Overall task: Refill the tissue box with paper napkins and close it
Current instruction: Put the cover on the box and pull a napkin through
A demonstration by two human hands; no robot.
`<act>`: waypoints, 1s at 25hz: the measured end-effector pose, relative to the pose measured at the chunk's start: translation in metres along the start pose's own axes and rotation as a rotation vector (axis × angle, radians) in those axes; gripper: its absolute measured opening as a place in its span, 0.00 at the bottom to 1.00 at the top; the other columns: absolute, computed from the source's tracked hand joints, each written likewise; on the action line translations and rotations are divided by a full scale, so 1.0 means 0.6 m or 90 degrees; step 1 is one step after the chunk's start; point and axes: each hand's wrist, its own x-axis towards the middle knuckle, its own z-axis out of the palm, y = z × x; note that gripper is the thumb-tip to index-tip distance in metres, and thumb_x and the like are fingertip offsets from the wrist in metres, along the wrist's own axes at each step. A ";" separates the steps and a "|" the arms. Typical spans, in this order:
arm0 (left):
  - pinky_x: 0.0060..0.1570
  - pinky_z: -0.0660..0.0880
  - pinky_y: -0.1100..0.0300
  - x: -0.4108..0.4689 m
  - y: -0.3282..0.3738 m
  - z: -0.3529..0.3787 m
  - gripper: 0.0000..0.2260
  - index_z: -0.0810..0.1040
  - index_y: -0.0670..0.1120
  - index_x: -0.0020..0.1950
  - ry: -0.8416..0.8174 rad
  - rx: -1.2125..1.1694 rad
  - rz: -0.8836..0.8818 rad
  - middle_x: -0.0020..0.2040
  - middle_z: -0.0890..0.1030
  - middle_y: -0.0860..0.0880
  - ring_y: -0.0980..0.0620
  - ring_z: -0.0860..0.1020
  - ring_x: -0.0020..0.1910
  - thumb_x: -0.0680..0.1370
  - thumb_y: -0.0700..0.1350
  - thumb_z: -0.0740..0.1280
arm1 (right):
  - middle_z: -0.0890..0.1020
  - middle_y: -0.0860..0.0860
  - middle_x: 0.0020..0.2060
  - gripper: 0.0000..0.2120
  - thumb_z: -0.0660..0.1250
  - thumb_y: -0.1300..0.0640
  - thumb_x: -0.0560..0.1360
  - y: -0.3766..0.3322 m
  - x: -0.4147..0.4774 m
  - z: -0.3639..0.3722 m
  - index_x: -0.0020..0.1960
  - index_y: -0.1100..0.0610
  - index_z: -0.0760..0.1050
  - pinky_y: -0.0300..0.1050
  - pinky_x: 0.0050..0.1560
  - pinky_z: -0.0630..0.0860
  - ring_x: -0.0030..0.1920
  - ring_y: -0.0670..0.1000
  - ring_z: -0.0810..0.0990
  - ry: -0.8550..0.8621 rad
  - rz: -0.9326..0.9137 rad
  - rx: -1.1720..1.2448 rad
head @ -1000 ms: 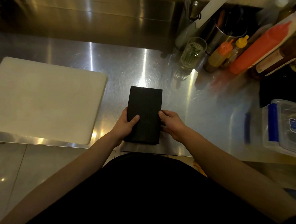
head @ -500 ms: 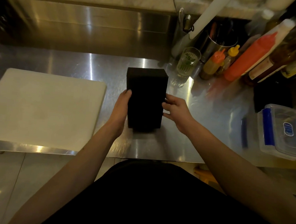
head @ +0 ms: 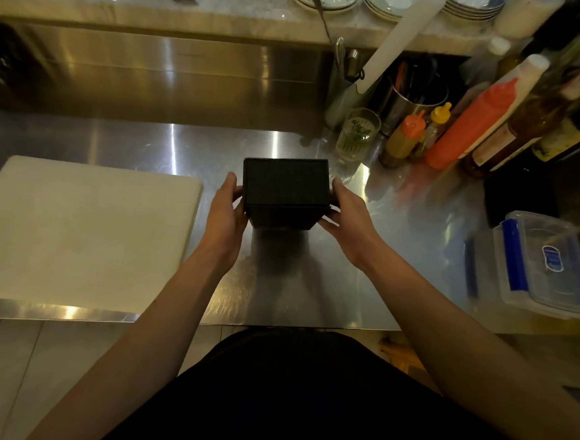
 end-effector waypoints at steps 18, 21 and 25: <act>0.61 0.76 0.55 -0.009 -0.070 -0.030 0.11 0.76 0.42 0.61 -0.044 0.039 -0.004 0.62 0.77 0.41 0.45 0.77 0.63 0.80 0.37 0.60 | 0.81 0.53 0.53 0.09 0.64 0.56 0.78 0.078 -0.003 -0.044 0.57 0.58 0.77 0.41 0.48 0.78 0.56 0.53 0.80 0.013 -0.008 0.032; 0.64 0.74 0.52 -0.012 -0.079 -0.035 0.18 0.75 0.48 0.62 -0.025 0.084 0.001 0.65 0.75 0.45 0.48 0.74 0.66 0.76 0.30 0.62 | 0.79 0.49 0.54 0.11 0.67 0.56 0.77 0.090 -0.003 -0.043 0.59 0.53 0.76 0.34 0.44 0.78 0.55 0.48 0.79 0.037 -0.021 -0.046; 0.51 0.79 0.66 -0.018 -0.107 -0.036 0.23 0.74 0.47 0.64 -0.021 0.123 0.017 0.60 0.77 0.53 0.57 0.77 0.57 0.74 0.27 0.66 | 0.78 0.45 0.53 0.15 0.70 0.55 0.75 0.108 -0.004 -0.042 0.60 0.46 0.73 0.33 0.45 0.76 0.52 0.45 0.79 0.039 -0.048 -0.159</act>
